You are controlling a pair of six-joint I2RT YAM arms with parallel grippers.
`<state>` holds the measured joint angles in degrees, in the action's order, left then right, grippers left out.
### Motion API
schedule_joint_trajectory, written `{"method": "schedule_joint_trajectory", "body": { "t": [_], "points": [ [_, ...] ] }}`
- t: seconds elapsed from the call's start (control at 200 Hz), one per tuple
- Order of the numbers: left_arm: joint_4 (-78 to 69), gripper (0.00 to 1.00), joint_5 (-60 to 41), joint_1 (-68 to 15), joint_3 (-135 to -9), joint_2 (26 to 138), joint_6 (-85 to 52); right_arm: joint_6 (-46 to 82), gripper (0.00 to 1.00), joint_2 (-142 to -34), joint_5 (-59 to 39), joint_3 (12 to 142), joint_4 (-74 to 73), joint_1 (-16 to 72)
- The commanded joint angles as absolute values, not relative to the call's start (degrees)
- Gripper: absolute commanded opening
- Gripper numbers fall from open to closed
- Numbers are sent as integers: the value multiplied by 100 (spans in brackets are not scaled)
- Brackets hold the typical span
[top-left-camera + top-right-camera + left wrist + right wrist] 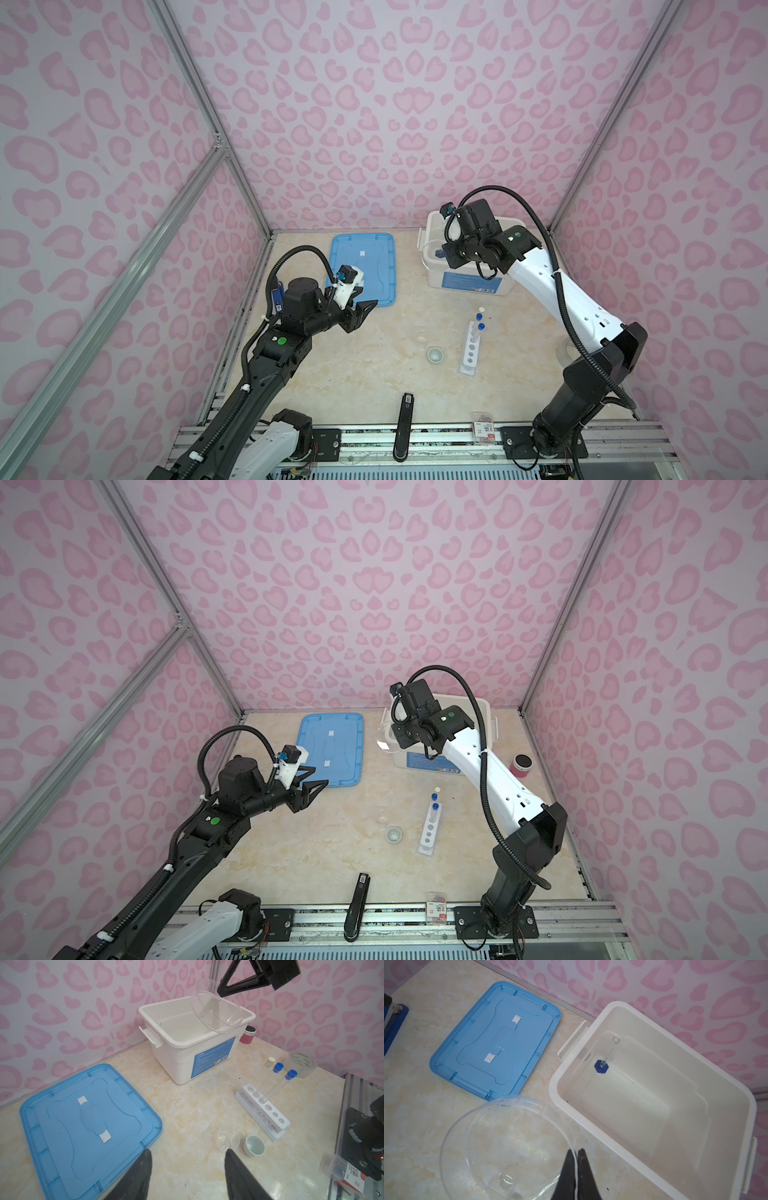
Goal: Organize the chemistry lab equipment
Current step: 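Lift the petri dish with the right gripper and carry it over the bin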
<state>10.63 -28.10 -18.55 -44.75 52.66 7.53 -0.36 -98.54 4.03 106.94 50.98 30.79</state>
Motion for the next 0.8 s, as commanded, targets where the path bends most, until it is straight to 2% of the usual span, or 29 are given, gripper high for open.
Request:
{"method": "schedule_joint_trajectory", "body": {
  "t": [0.0, 0.495, 0.795],
  "points": [
    [994, 58, -2804, -1861, -4491, 5234, 779, -149, 5, -10004, 483, 10872, 5196, 2912],
    [1015, 58, -2795, -1856, -4482, 5249, 773, -340, 5, -10854, 394, 11665, 5037, 2343],
    [1038, 58, -2767, -1858, -4481, 5251, 790, -406, 5, -11731, 238, 12210, 5064, 1975]
  ]
}}
